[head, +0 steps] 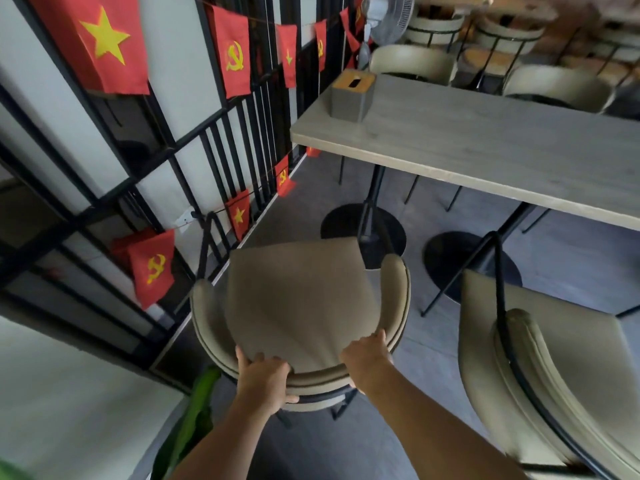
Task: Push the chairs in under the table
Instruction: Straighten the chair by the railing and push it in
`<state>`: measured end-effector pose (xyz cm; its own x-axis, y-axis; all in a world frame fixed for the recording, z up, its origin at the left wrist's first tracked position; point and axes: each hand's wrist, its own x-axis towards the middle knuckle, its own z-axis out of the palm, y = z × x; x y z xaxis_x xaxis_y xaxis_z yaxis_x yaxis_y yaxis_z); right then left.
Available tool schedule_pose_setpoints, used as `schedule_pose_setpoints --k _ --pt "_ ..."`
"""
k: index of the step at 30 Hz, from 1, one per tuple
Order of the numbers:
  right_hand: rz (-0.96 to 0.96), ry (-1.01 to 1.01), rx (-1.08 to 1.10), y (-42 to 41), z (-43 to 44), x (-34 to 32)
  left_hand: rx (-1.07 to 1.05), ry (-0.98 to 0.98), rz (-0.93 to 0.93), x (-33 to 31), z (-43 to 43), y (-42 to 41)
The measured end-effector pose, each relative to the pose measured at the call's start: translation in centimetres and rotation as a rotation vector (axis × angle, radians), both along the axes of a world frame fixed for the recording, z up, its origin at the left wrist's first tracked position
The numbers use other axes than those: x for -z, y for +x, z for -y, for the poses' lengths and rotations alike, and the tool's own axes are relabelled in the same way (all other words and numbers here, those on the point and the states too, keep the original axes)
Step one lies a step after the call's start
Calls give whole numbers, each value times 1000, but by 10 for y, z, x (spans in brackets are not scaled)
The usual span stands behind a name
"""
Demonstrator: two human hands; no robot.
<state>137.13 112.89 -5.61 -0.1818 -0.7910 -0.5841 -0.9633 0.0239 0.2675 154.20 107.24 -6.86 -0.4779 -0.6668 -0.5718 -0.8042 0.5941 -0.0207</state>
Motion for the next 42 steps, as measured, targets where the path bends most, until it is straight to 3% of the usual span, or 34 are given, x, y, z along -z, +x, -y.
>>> schedule_pose_setpoints --k 7,25,32,38,42 --pt "77 7 174 10 -4 -6 275 -45 -2 -2 48 -4" --pt "170 19 229 32 26 -5 445 -5 51 0 113 3" --pt "210 -110 335 30 14 7 427 -81 27 3 110 1" --pt "306 -117 303 23 12 10 241 -158 -10 5 100 5" --pt "269 -99 226 -2 9 11 212 -45 -28 0 102 7"
